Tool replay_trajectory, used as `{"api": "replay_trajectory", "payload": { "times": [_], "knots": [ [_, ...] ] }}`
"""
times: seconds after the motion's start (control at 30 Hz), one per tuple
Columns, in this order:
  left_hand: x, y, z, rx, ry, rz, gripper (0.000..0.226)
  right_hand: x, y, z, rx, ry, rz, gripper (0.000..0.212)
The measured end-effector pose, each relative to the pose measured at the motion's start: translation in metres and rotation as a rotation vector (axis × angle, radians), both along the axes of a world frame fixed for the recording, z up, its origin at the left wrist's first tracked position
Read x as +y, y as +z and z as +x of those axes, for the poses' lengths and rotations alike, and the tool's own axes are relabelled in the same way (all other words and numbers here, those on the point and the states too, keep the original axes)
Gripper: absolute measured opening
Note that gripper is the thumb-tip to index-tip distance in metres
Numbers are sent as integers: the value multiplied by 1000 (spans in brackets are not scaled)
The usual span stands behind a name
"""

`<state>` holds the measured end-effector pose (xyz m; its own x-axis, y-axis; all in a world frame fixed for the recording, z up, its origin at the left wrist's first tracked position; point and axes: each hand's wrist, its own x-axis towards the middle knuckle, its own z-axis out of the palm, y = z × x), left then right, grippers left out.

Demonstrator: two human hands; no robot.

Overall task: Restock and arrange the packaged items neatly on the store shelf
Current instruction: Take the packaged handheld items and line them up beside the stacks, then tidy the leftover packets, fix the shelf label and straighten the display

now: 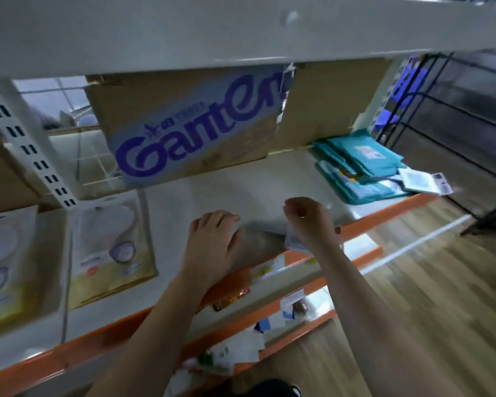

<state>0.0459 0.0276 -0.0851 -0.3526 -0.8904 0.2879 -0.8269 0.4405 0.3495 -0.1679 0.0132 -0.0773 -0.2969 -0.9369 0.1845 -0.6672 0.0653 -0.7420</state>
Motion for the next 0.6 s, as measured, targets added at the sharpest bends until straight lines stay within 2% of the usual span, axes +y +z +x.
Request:
{"api": "replay_trajectory", "payload": {
  "times": [0.17, 0.33, 0.4, 0.47, 0.6],
  "knots": [
    [-14, -9, -75, -4, -94, 64, 34, 0, -2, -81, 44, -8, -28, 21],
    [-26, -12, -132, -10, -241, 178, 46, -4, -8, -143, 73, -4, -67, 19],
    [-27, -12, -146, 1, -273, 222, 44, -6, -10, -160, 78, 16, -64, 18],
    [-30, -14, -154, -41, -240, 228, 44, -8, -12, -172, 74, 44, -51, 17],
    [-39, -15, -164, -178, -108, 286, 64, -12, -16, -189, 44, 69, -38, 16]
  ]
}}
